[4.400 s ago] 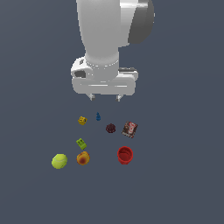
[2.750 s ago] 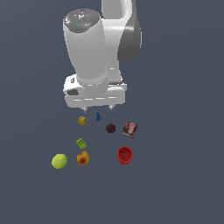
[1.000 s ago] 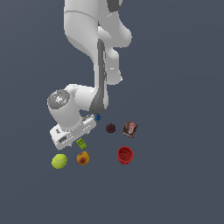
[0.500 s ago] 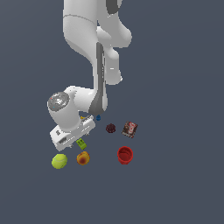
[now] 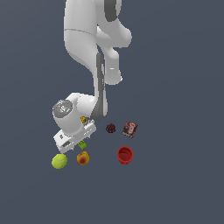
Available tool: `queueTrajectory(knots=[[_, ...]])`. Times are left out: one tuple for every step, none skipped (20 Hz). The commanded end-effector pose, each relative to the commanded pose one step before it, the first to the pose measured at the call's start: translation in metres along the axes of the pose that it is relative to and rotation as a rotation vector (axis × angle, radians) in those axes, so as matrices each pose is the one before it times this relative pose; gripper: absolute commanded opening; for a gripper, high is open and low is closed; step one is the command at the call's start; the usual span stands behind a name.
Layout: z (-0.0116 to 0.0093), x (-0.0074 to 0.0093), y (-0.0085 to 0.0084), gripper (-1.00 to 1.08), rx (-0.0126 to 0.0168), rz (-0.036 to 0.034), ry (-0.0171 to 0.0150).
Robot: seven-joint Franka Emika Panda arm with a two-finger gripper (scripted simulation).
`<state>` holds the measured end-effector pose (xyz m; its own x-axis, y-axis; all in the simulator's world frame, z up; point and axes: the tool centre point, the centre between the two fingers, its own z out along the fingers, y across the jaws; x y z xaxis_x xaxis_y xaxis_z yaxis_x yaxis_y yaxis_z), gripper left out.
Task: Pick up a designated object from a clutter of objects.
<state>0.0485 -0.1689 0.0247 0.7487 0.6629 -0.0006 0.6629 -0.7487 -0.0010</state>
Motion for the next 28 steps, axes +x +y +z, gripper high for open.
queueTrajectory(knots=[[0.00851,0.00017,0.00031,1.00,-0.00087,-0.00073,0.00058],[0.00189,0.00005,0.00027,1.00,0.00000,0.00000,0.00000],[0.00122,0.00011,0.00030,1.00,0.00000,0.00000,0.00000],[0.00051,0.00046,0.00004,1.00,-0.00018,-0.00066,0.00006],[0.00018,0.00006,0.00011,1.00,0.00000,0.00000,0.00000],[0.00000,0.00000,0.00000,-1.00,0.00000,0.00000,0.00000],[0.00000,0.00000,0.00000,-1.00,0.00000,0.00000,0.00000],[0.00000,0.00000,0.00000,-1.00,0.00000,0.00000,0.00000],[0.00000,0.00000,0.00000,-1.00,0.00000,0.00000,0.00000],[0.00000,0.00000,0.00000,-1.00,0.00000,0.00000,0.00000],[0.00000,0.00000,0.00000,-1.00,0.00000,0.00000,0.00000],[0.00000,0.00000,0.00000,-1.00,0.00000,0.00000,0.00000],[0.00000,0.00000,0.00000,-1.00,0.00000,0.00000,0.00000],[0.00000,0.00000,0.00000,-1.00,0.00000,0.00000,0.00000],[0.00000,0.00000,0.00000,-1.00,0.00000,0.00000,0.00000],[-0.00009,-0.00001,0.00007,-1.00,0.00000,0.00000,0.00000],[-0.00021,-0.00006,-0.00006,-1.00,0.00000,0.00000,0.00000],[-0.00063,-0.00017,-0.00017,-1.00,0.00000,0.00000,0.00000],[-0.00105,-0.00029,-0.00029,-1.00,0.00000,0.00000,0.00000],[-0.00148,-0.00041,-0.00041,-1.00,0.00000,0.00000,0.00000],[-0.00190,-0.00053,-0.00052,-1.00,0.00000,0.00000,0.00000],[-0.00233,-0.00064,-0.00064,-1.00,0.00000,0.00000,0.00000],[-0.00276,-0.00076,-0.00076,-1.00,0.00000,0.00000,0.00000],[-0.00319,-0.00088,-0.00087,-1.00,0.00000,0.00000,0.00000],[-0.00362,-0.00100,-0.00099,-1.00,0.00000,0.00000,0.00000],[-0.00406,-0.00112,-0.00111,-1.00,0.00000,0.00000,0.00000],[-0.00450,-0.00124,-0.00123,-1.00,0.00000,0.00000,0.00000],[-0.00494,-0.00136,-0.00135,-1.00,0.00000,0.00000,0.00000]])
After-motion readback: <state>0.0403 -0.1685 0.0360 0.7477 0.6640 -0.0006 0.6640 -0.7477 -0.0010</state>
